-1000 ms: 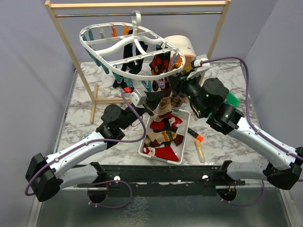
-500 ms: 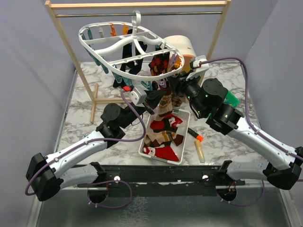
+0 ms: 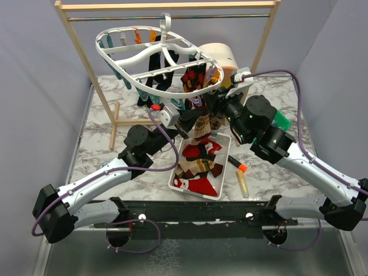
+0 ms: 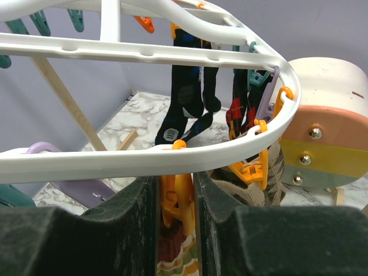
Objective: Clip the socks to the hanger
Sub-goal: Clamp the sock onto the hanger.
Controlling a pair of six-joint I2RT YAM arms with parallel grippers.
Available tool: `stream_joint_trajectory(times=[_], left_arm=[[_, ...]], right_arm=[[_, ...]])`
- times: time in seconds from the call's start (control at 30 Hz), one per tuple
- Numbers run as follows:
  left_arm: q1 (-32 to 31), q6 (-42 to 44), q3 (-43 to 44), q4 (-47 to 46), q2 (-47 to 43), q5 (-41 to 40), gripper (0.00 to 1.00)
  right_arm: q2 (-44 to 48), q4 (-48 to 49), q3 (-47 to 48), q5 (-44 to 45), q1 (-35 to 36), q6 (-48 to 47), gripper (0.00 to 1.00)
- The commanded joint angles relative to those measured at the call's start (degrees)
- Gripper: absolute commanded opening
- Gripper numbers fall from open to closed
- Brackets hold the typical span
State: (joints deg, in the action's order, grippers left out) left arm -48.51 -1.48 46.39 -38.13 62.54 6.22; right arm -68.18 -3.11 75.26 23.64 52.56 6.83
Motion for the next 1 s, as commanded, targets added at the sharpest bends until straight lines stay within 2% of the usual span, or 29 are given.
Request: stream_joint_trajectory(times=[0.0,0.53,0.97], left_arm=[[-0.3,-0.3,1.9,-2.3,0.2,1.0,0.00],[-0.3,-0.1,1.9,-3.0,0.3,0.4,0.00],[-0.3,-0.2,1.0,-3.1,0.6,0.6,0.00]], right_arm=[[0.6,-1.0,-0.7,-1.1,0.5,0.6,0.00],[0.9,-1.2,-1.3,-0.7,0.5,0.9,0.01],[1.9,-1.5,-0.9,-0.3,0.5,1.6,0.22]])
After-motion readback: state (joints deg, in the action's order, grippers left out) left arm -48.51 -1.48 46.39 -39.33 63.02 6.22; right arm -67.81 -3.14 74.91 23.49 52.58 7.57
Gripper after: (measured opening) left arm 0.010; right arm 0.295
